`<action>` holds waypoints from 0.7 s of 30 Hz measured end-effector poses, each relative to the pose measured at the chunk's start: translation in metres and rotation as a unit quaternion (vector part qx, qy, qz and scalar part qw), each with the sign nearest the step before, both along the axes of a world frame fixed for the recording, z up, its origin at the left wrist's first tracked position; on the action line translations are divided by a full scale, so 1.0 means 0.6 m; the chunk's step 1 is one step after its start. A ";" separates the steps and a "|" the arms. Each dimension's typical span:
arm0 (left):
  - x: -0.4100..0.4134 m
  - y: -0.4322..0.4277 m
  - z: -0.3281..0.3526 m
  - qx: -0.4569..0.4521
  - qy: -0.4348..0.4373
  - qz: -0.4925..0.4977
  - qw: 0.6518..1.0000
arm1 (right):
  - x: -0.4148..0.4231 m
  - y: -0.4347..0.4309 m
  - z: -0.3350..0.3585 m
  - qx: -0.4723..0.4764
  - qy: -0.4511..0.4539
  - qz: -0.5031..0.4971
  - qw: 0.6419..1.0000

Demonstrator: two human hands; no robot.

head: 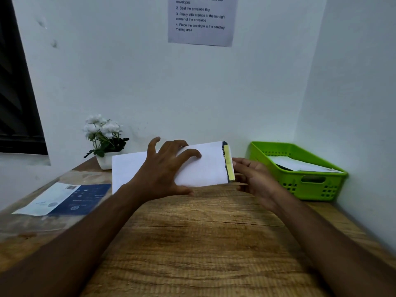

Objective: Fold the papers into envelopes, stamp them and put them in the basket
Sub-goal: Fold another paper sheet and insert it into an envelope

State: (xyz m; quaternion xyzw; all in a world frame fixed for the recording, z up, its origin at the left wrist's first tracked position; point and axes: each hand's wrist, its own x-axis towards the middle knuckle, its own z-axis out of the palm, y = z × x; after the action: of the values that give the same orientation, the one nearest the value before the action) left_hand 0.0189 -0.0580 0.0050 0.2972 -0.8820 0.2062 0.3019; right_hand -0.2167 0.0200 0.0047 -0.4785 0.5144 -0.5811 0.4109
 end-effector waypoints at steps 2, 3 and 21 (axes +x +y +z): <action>0.001 -0.001 -0.001 -0.012 -0.001 0.006 1.000 | -0.002 0.000 -0.002 -0.002 -0.013 0.019 1.000; 0.001 -0.001 -0.001 -0.015 -0.001 0.008 1.000 | -0.004 0.000 -0.003 -0.004 -0.018 0.025 1.000; -0.005 -0.001 0.002 -0.056 -0.040 -0.015 0.997 | 0.006 0.002 -0.013 -0.033 0.036 0.057 0.997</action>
State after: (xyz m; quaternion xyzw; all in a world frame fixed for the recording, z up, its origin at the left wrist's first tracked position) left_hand 0.0158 -0.0587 0.0063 0.2579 -0.8848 0.2629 0.2854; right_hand -0.2128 0.0213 -0.0031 -0.5411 0.4814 -0.5556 0.4083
